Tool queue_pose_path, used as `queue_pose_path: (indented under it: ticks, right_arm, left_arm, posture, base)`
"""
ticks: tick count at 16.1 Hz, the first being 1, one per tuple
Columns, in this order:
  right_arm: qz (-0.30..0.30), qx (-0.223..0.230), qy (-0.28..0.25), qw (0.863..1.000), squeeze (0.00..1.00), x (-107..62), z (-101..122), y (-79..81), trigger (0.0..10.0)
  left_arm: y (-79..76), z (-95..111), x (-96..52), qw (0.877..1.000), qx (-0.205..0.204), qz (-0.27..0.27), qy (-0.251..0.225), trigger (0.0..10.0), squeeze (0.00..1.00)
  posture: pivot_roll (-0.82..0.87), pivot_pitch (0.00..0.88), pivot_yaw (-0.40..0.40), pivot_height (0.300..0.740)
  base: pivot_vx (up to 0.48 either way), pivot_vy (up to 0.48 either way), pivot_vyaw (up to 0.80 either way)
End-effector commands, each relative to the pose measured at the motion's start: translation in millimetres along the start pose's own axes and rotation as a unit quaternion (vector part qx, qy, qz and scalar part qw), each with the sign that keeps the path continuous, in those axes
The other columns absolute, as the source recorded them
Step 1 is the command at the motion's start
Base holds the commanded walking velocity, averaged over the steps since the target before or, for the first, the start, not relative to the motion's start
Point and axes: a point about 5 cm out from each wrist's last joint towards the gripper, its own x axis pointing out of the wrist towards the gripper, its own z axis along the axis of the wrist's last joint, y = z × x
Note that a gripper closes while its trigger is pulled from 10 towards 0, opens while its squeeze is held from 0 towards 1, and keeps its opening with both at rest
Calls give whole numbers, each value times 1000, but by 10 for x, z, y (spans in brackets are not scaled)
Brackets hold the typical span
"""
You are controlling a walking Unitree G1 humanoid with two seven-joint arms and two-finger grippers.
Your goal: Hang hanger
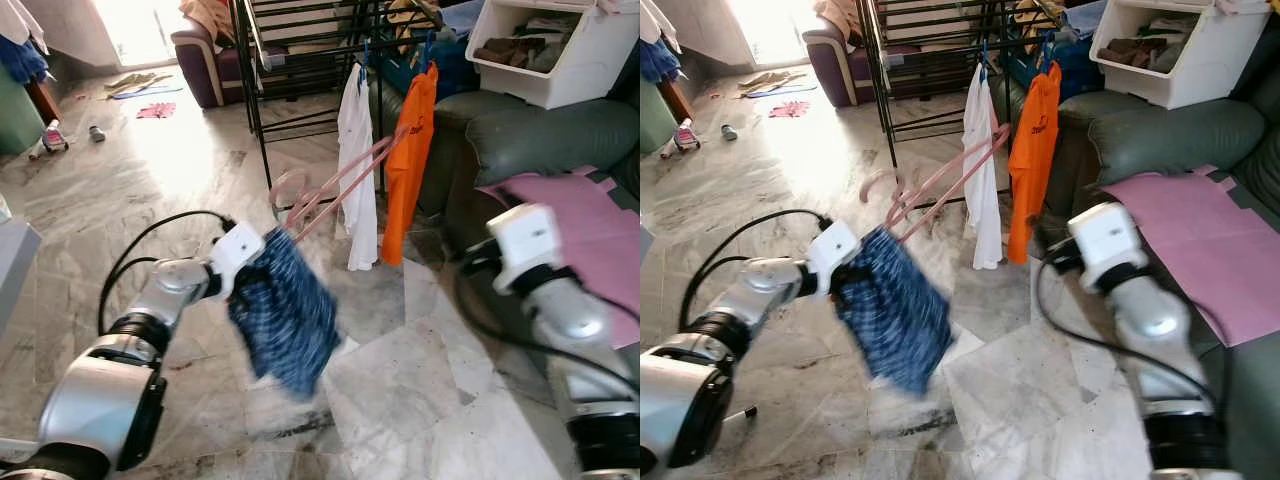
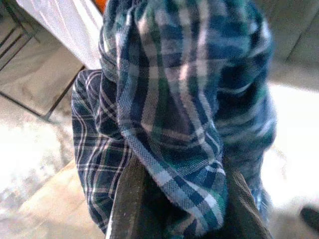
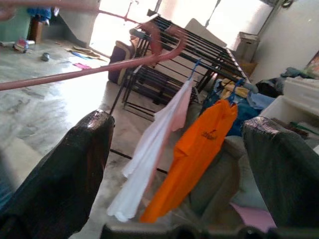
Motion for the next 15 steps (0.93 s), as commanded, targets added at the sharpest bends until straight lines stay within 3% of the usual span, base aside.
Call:
queue_pose_path:
  ticks: [1,3,5,7,8,11,12,13,15]
  right_arm:
    - [0,6,-10,1000,1000,1,39,46,10000]
    - [-1,33,-4,999,1000,0,-3,140,10000]
    - [-15,93,13,996,1000,25,-83,235,10000]
    - [-13,119,37,992,1000,44,-173,361,10000]
    - [-8,143,54,988,1000,52,-234,435,10000]
    - [5,152,66,986,1000,54,-268,471,10000]
    - [14,161,74,984,918,49,-293,483,10000]
    - [26,165,80,983,380,46,-314,489,10000]
    - [53,175,85,979,0,38,-330,539,10000]
  left_arm:
    - [21,37,-16,1000,-16,4,-24,0,0]
    - [-29,128,9,997,-26,-7,-78,0,0]
    - [-149,195,8,991,39,-34,-120,0,0]
    - [-296,194,35,987,35,-56,-147,0,0]
    - [-460,126,35,982,81,-93,-144,0,0]
    - [-487,139,13,976,115,-113,-144,0,0]
    - [-463,175,-15,971,143,-127,-142,0,0]
    - [-428,234,-35,964,177,-137,-142,0,0]
    - [-371,343,-48,956,208,-149,-143,0,0]
  posture:
    - [-88,0,75,740]
    - [-80,2,73,740]
    - [-70,7,67,740]
    - [-64,11,63,740]
    - [-62,12,61,740]
    - [-58,11,53,740]
    - [-54,11,50,740]
    - [-49,9,51,740]
    - [-50,8,56,740]
  base:
    - [0,0,0]
    - [0,0,0]
    - [0,0,0]
    - [0,0,0]
    - [0,0,0]
    - [0,0,0]
    - [0,0,0]
    - [0,0,0]
    - [0,0,0]
